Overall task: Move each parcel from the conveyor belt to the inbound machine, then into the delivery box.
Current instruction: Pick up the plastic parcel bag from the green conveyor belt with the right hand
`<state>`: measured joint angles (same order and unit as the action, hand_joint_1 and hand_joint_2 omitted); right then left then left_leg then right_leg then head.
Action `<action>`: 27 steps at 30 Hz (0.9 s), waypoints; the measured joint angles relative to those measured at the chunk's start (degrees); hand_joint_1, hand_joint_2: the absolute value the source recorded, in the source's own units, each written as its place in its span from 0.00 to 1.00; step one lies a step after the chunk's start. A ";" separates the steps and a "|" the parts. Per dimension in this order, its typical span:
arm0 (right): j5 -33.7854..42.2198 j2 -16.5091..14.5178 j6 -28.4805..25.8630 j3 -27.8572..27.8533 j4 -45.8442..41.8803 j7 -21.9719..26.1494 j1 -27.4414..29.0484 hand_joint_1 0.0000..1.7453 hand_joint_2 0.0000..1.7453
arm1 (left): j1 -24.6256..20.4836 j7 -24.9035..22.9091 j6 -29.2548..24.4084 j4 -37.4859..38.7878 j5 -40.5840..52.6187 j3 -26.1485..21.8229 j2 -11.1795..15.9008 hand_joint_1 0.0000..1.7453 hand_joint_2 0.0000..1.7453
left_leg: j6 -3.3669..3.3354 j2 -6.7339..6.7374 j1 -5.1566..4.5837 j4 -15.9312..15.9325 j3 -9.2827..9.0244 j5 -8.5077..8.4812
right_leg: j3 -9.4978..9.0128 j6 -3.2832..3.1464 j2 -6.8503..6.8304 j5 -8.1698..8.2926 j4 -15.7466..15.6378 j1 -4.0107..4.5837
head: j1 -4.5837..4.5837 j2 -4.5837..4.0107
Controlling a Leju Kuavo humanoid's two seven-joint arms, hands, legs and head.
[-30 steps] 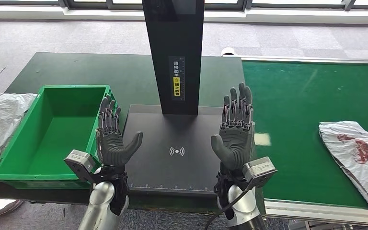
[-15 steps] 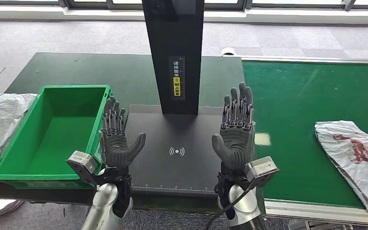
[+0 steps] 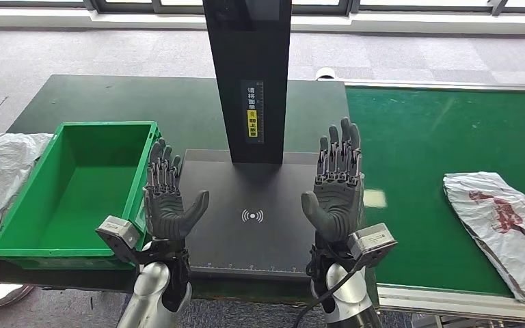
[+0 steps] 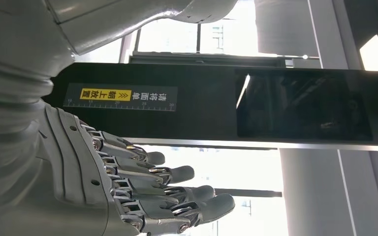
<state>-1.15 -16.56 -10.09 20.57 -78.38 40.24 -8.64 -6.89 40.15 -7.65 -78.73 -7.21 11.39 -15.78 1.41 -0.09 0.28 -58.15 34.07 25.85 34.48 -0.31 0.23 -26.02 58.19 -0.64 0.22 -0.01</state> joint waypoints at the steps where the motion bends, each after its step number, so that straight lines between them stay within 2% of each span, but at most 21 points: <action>1: -0.01 0.01 0.00 0.00 0.01 0.00 0.00 0.00 1.00 | 0.00 0.00 -0.06 -0.02 -0.03 0.07 0.00 0.00 1.00 | 0.00 0.00 0.00 0.00 0.00 0.00 | 0.00 0.00 0.00 0.00 0.00 0.00 | 0.00 0.01; 3: -0.04 0.01 -0.01 0.00 0.01 0.00 0.00 0.00 1.00 | -0.01 0.00 -0.27 -0.08 -0.11 0.26 0.01 0.00 1.00 | 0.00 0.00 0.00 0.00 0.00 0.00 | 0.00 0.00 0.00 0.00 0.00 0.00 | 0.00 0.01; 7: -0.03 0.03 0.22 0.00 0.01 0.00 -0.02 1.00 1.00 | 0.00 0.00 -0.54 -0.13 -0.23 0.45 0.05 0.95 1.00 | 0.00 0.00 0.00 0.00 0.00 0.00 | 0.00 0.00 0.00 0.00 0.00 0.00 | 0.00 0.01; 10: -0.10 0.13 0.84 0.01 0.01 0.00 -0.02 1.00 1.00 | 0.25 0.00 -0.66 -0.22 -0.35 0.73 0.19 1.00 1.00 | 0.00 0.00 0.00 0.00 0.00 0.00 | 0.00 0.00 0.00 0.00 0.00 0.00 | 0.00 0.00; 27: -0.22 0.60 1.51 0.33 0.01 0.00 0.62 1.00 1.00 | 2.57 0.02 -1.09 -1.71 -0.50 1.35 0.64 1.00 1.00 | 0.00 0.00 0.00 0.00 0.00 0.00 | 0.00 0.00 0.00 0.00 0.00 0.00 | 0.00 0.01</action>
<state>-1.38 -15.96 -8.58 20.90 -78.38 40.24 -8.02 -4.32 40.17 -8.74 -80.44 -7.72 12.74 -15.14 1.41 -0.09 0.28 -58.15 34.07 25.85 34.48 -0.31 0.23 -26.02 58.19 -0.64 0.22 0.00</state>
